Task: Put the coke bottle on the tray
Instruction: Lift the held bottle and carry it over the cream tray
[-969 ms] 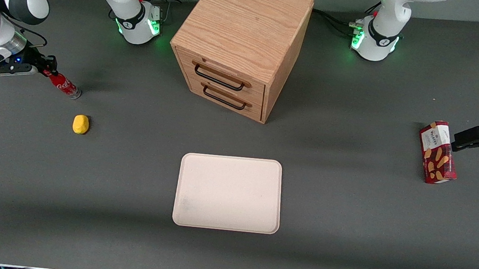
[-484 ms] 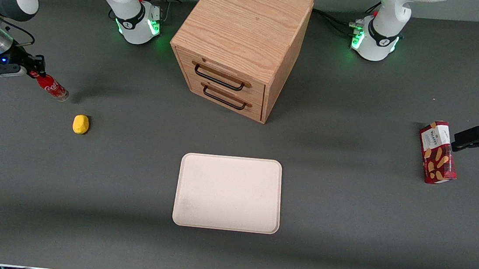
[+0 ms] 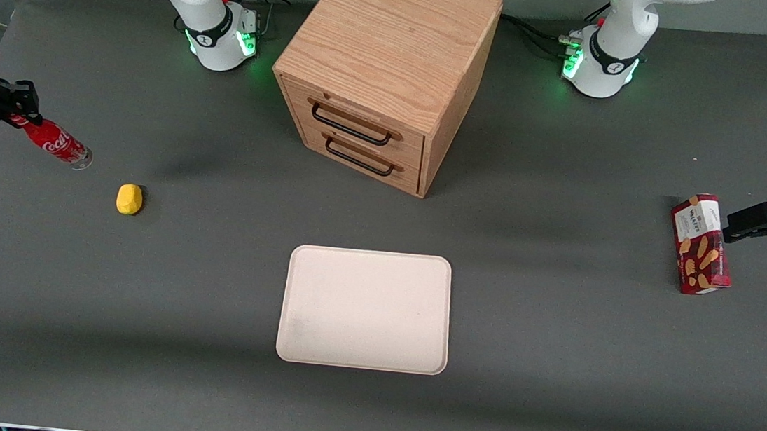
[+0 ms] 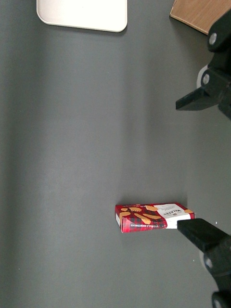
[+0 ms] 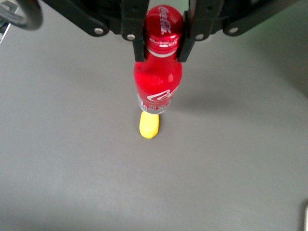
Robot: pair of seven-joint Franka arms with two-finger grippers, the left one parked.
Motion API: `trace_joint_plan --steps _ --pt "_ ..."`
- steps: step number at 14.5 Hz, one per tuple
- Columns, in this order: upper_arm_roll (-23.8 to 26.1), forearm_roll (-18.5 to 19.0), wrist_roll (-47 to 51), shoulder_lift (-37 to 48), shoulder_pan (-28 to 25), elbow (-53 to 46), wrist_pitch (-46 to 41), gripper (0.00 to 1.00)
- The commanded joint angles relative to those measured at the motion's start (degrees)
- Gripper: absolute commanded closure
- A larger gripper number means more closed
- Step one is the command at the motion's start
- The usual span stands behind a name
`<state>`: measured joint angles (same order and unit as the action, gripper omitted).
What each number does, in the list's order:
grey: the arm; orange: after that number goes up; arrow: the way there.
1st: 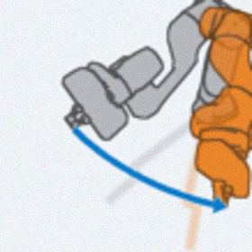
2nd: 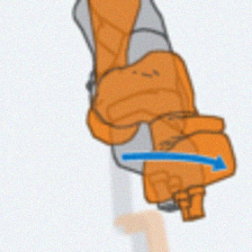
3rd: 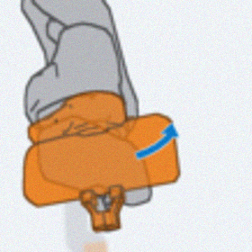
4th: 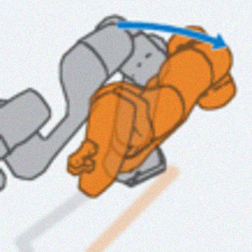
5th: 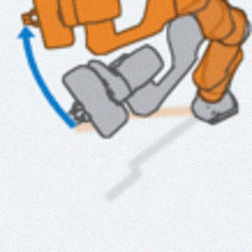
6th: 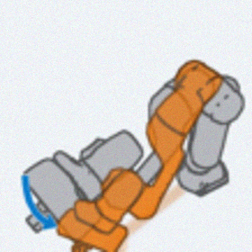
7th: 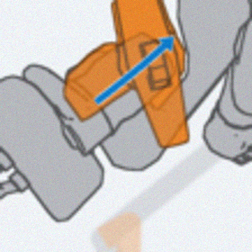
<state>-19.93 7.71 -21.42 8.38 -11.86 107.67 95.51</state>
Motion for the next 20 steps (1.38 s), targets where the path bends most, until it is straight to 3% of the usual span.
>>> trace_joint_plan --steps 1,3,6,9,11,15,20 --pt "2.7 -2.2 2.2 -8.3 0.0 -15.3 -7.1 1.00" --pt "5.4 -2.3 3.5 -10.5 0.1 -21.9 -10.6 1.00" --pt "8.1 -6.1 5.9 -17.0 0.1 -34.4 -16.6 1.00" --pt "12.4 -6.5 10.0 -25.6 0.1 -47.5 -20.5 1.00" --pt "16.7 -6.5 15.4 -29.0 0.2 -51.3 -20.1 1.00" --pt "26.4 -6.0 30.3 -36.6 0.0 -52.7 -9.5 1.00" --pt "29.9 -5.9 32.1 -45.6 -1.3 -52.7 2.6 1.00"
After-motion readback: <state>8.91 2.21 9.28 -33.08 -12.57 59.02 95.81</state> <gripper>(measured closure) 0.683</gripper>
